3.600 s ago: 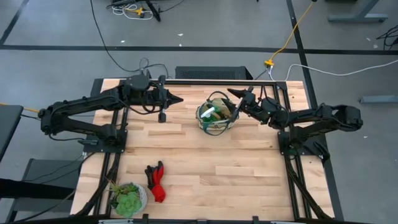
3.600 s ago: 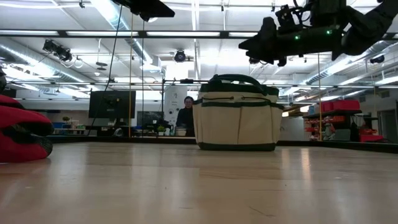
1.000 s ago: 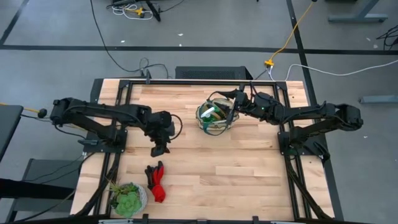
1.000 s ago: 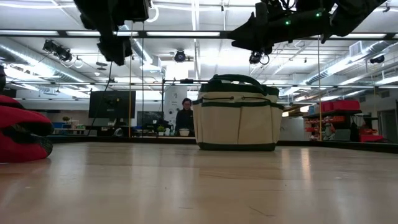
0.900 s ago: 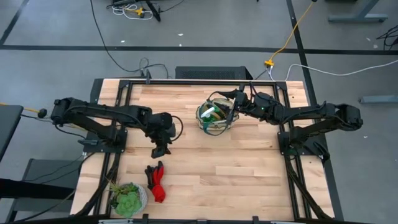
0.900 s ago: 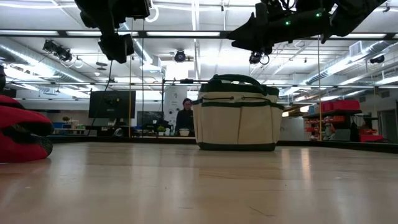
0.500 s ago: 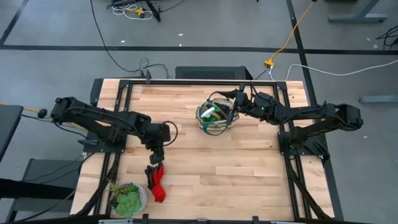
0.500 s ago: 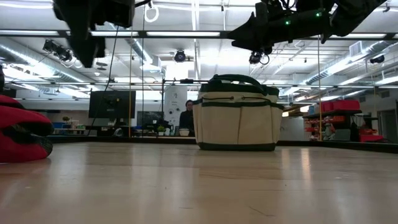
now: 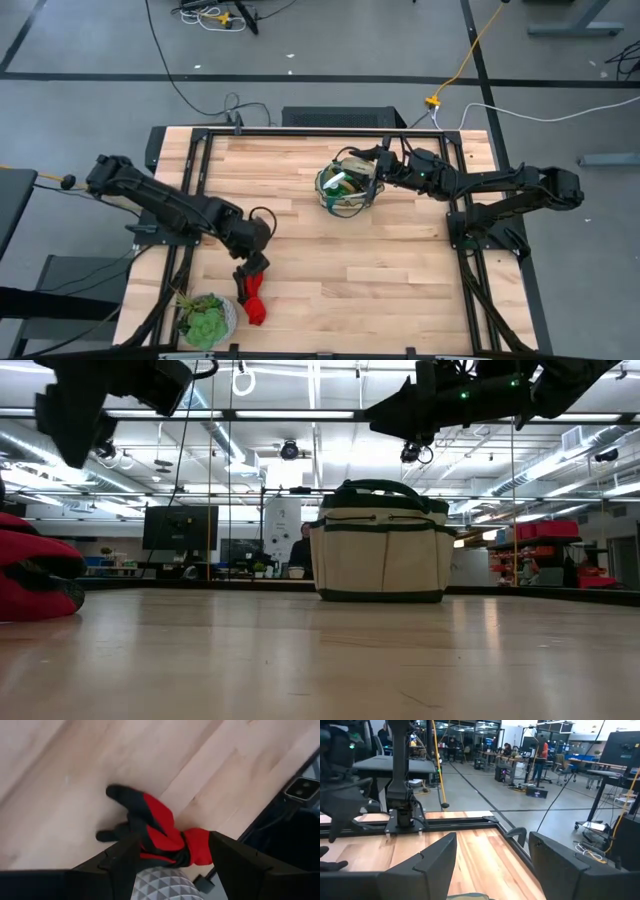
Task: Pick & Place Garden tools in Gardening bag
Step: Put the red gloves into the gardening bag
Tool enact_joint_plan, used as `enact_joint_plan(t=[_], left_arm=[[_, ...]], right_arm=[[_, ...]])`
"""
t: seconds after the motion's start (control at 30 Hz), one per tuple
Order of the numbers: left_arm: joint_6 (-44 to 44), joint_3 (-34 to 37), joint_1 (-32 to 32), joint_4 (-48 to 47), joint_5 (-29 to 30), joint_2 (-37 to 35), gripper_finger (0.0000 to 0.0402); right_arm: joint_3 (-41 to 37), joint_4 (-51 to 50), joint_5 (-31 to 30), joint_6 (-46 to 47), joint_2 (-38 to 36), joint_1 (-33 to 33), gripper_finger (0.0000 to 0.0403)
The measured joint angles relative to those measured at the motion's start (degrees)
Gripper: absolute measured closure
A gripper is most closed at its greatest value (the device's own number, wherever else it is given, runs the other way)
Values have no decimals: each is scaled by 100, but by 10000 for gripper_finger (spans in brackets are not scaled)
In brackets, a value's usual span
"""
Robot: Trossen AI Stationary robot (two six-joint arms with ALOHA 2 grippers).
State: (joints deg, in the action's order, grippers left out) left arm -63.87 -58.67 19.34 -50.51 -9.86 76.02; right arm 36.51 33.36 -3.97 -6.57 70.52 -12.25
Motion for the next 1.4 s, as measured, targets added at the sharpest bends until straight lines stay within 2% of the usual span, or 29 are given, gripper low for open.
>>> enact_joint_plan(t=[0.23,0.4,1.0,1.4], left_arm=[[-1069,0,267,35,-46,381,161],[-1514,0,347,14,-48,648,161],[-2148,2,456,-31,-28,1468,161],[-2553,2,479,217,64,1592,161]], right_arm=[[0,-50,0,-96,0,0,153],[0,-63,4,-144,0,0,153],[2,-144,13,-147,0,0,153],[4,-276,13,-200,0,0,153]])
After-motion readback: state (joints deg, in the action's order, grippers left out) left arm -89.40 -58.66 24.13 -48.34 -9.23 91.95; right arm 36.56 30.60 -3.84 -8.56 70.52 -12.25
